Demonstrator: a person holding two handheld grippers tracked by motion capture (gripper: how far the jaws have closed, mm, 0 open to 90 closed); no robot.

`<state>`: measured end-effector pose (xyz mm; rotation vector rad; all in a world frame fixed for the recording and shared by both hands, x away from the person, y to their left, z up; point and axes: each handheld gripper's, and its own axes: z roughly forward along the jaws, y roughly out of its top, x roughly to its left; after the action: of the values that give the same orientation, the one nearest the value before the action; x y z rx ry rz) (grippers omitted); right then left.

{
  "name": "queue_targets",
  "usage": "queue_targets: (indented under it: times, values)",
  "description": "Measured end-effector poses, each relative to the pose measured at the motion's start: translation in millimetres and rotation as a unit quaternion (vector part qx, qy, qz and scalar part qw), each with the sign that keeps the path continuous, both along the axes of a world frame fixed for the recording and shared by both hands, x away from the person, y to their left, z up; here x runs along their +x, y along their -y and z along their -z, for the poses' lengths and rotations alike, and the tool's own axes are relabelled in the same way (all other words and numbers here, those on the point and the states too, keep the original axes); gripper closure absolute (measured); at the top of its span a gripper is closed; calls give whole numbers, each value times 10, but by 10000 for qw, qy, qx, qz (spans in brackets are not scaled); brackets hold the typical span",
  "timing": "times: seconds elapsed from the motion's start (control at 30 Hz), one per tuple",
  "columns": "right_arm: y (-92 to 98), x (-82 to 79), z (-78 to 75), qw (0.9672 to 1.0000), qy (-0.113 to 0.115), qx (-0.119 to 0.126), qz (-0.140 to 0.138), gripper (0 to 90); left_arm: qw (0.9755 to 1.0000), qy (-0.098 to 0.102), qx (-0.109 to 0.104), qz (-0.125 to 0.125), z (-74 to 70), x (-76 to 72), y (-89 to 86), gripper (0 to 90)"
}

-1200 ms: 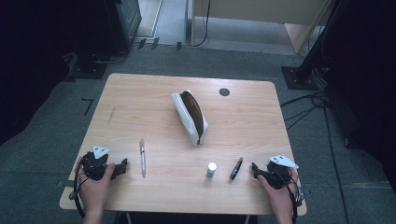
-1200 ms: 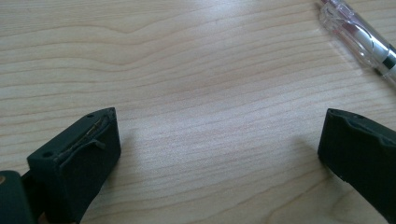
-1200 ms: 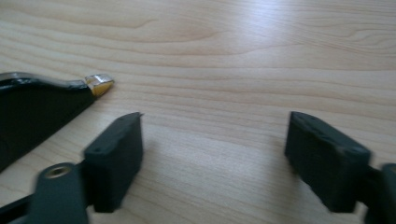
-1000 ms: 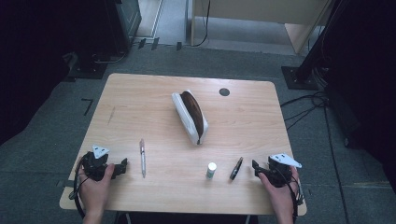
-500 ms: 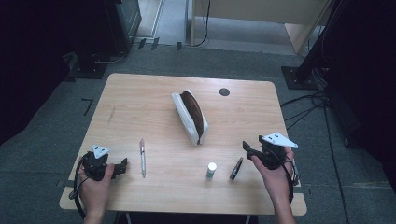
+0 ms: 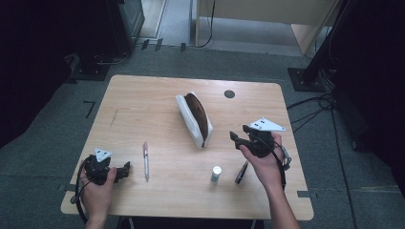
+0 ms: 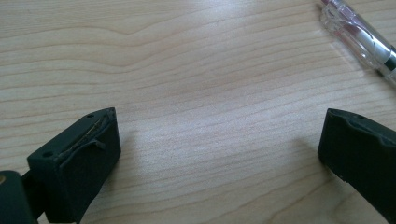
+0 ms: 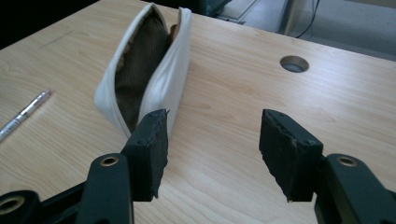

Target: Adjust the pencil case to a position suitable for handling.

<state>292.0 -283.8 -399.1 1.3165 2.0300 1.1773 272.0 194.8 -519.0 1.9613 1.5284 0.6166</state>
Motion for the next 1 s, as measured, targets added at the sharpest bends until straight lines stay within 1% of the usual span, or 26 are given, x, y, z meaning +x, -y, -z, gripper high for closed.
queue_targets:
  times: [0.1, 0.13, 0.2, 0.27, 0.43, 0.53, 0.6, 0.63, 0.7, 0.77, 0.87, 0.93, 0.97, 1.0]
  values:
    - [-95, 66, -20, 9999, -14, 19, -115, 440, 10000, 4, 1, 0, 0, 0, 0, 0]
    - [-163, 121, -23, 9998, -33, -12, -208, 442, 10000, 5, 8, 4, 0, 1, -1, 0]
    - [-186, 144, -21, 9997, -42, -35, -230, 442, 10000, 4, 9, 6, 0, 1, -1, 0]
    - [-251, 224, -1, 9995, -121, -6, -276, 443, 10000, 3, 3, -1, 0, 0, 0, 0]
    - [-357, 337, 52, 9990, -261, 19, -354, 455, 10000, 4, 1, 2, 0, 0, 0, 0]
    - [-438, 411, 91, 9989, -282, -30, -383, 462, 10000, 7, -2, 3, 1, 1, 1, 0]
    - [-499, 475, 128, 9984, -348, -79, -445, 485, 10000, 3, -1, 7, 1, 0, 1, 0]
    - [-499, 475, 128, 9984, -348, -79, -445, 485, 10000, 3, -1, 7, 1, 0, 1, 0]
    - [-521, 508, 150, 9981, -397, -91, -454, 518, 10000, 3, 0, 7, 1, 0, 1, 0]
    - [-548, 564, 181, 9976, -510, -70, -468, 541, 10000, 3, 1, 8, 0, 0, 1, 0]
    - [-570, 588, 192, 9972, -568, -85, -470, 546, 10000, 0, 1, 16, 0, 2, 2, 0]
    - [-614, 622, 214, 9966, -645, -161, -479, 548, 10000, -2, 7, 27, -1, 4, 2, 0]
    - [-614, 622, 214, 9966, -645, -161, -479, 548, 10000, -3, 10, 29, -1, 4, 2, 0]
    - [-647, 645, 233, 9960, -694, -260, -497, 547, 10000, -1, 7, 27, 0, 4, 2, 0]
